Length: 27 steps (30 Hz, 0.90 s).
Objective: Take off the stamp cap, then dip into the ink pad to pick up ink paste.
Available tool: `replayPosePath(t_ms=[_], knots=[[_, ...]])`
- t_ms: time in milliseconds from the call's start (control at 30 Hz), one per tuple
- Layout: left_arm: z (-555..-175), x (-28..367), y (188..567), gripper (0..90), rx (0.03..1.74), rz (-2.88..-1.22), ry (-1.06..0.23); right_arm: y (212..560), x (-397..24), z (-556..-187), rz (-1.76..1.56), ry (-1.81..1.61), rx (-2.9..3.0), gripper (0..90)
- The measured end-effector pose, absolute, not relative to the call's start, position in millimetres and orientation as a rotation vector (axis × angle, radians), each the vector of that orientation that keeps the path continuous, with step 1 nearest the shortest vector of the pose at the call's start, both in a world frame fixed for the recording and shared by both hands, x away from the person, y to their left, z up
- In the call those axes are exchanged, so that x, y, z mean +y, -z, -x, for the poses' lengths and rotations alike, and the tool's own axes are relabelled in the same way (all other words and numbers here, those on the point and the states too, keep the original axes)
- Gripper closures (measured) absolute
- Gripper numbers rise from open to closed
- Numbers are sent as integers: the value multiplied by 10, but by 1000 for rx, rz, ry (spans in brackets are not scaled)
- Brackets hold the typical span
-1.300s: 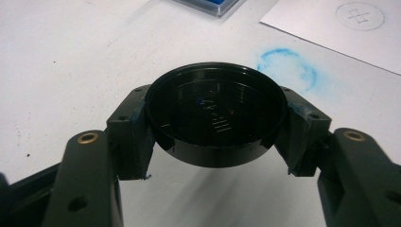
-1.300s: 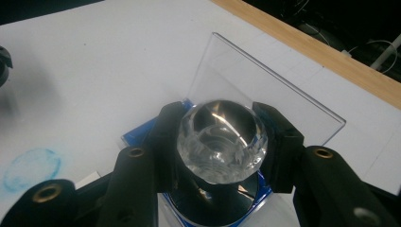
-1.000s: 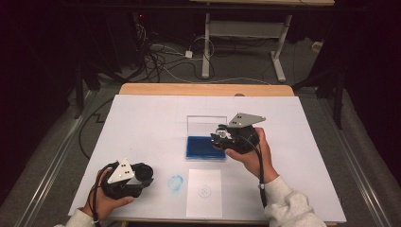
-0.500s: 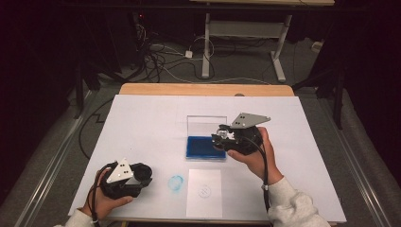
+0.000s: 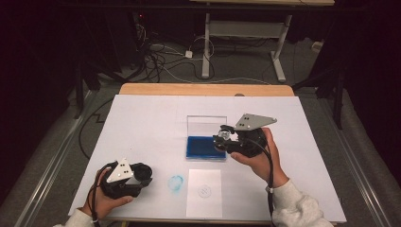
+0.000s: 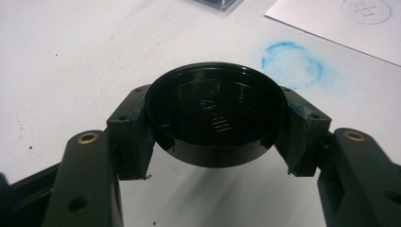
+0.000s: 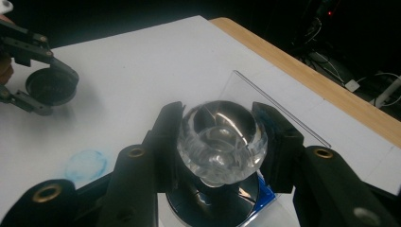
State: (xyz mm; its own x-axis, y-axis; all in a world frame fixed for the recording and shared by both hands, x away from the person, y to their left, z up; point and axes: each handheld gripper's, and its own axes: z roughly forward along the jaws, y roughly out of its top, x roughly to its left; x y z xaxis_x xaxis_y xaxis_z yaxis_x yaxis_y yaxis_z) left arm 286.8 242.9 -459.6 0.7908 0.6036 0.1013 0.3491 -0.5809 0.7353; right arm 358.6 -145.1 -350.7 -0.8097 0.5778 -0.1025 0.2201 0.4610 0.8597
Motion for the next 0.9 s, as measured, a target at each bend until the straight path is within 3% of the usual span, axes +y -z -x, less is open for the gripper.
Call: replayPosePath(t_ms=[900], knots=[[-2865,2357,4579,367,677,-2260,-458,3473,-1434,-3273,-598,-1359,2372,562]])
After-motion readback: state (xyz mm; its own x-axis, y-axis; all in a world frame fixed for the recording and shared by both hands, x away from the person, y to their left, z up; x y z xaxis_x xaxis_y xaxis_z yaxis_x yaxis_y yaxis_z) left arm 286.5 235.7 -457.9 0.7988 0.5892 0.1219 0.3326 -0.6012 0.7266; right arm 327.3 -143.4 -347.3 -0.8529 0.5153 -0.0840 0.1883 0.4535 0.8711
